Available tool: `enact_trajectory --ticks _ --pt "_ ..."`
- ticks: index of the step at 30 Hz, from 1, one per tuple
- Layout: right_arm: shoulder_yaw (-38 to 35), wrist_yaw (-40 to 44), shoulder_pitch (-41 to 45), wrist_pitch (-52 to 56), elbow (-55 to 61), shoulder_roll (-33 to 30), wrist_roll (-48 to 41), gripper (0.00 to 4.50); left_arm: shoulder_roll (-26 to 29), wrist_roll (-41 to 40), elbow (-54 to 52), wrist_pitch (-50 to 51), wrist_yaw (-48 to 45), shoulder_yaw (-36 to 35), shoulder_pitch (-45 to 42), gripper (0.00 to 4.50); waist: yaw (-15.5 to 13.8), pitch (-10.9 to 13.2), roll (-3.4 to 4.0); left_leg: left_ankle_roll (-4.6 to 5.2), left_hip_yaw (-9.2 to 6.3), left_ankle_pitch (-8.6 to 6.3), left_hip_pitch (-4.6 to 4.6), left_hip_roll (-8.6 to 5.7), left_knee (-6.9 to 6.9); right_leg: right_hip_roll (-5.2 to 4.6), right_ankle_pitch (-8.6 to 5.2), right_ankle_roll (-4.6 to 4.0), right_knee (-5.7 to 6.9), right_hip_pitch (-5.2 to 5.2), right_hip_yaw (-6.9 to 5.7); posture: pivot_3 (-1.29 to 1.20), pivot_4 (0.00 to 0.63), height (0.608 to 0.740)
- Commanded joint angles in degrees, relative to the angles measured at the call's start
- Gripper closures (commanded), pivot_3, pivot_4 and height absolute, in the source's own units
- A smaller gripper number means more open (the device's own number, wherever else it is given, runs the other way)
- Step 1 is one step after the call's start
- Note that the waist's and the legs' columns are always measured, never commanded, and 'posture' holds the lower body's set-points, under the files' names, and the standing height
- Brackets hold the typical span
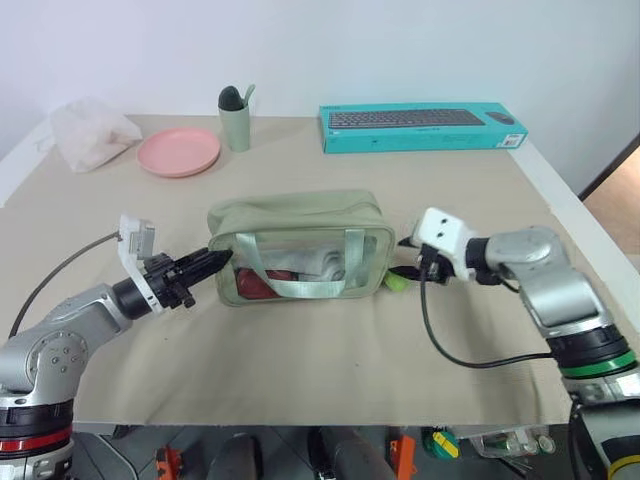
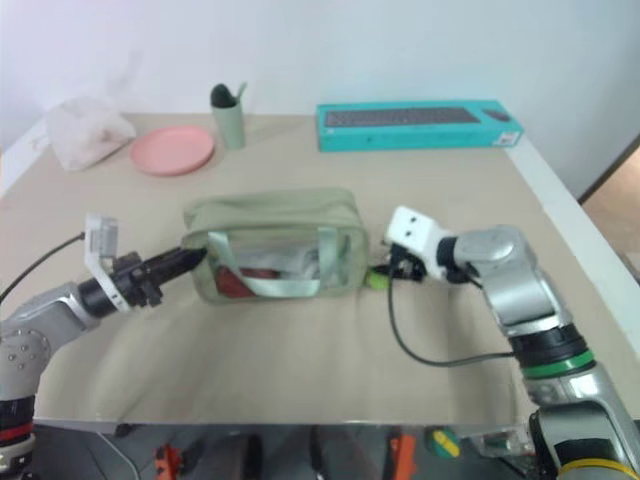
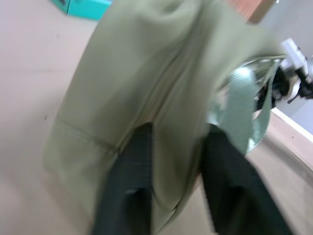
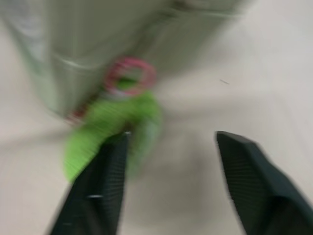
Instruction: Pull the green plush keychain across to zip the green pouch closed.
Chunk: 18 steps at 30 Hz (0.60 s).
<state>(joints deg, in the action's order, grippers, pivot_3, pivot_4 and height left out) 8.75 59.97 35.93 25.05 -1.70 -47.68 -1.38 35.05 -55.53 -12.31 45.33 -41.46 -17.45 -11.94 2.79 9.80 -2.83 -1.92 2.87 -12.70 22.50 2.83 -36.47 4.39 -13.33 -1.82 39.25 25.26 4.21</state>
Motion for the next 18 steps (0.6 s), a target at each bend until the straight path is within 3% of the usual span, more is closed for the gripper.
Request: enact_trajectory --ticks 1,5,10,14,18 --pt "-5.5 1.8 1.1 -3.9 -1.3 -4.4 -1.9 0.06 0.6 -3.3 -2.7 1.1 0.3 -2.6 -0.4 1.74 0.0 0.0 0.00 0.00 0.01 0.00 0.02 -0.01 0.03 -0.01 -0.01 -0.01 0.00 0.03 0.01 0.00 0.150 0.739" --pt "-11.7 4.7 -0.8 -2.5 -3.8 -7.3 -7.7 0.00 1.2 -6.0 -5.5 1.5 3.1 -6.8 0.9 0.44 -0.1 0.0 -0.02 0.03 -0.01 -0.04 0.04 -0.04 0.05 -0.04 -0.06 -0.04 -0.04 0.02 0.01 0.00 0.150 0.739" --pt "-24.3 7.7 -6.7 4.3 0.8 -6.1 -21.7 0.00 5.5 -12.6 -5.9 5.3 6.5 -17.1 6.9 0.44 0.2 0.0 -0.02 0.12 -0.02 -0.12 -0.03 0.03 0.05 0.02 -0.08 -0.05 -0.06 0.00 0.06 0.00 0.150 0.739" --pt "-30.4 6.9 -11.7 9.0 6.2 -4.1 -30.2 0.00 9.4 -8.4 -3.1 4.2 5.1 -22.9 13.9 0.44 0.2 0.0 0.00 0.11 -0.11 -0.13 -0.11 0.19 0.06 0.17 -0.09 -0.07 -0.04 -0.03 0.01 0.00 0.150 0.739" --pt "-32.5 4.8 -13.6 11.4 8.6 -3.0 -34.3 0.00 10.4 -7.3 0.6 3.3 4.8 -24.4 14.4 0.44 0.1 0.1 0.03 0.15 -0.09 -0.08 -0.16 0.16 0.01 0.16 -0.04 -0.05 -0.03 -0.07 -0.08 0.00 0.150 0.739"
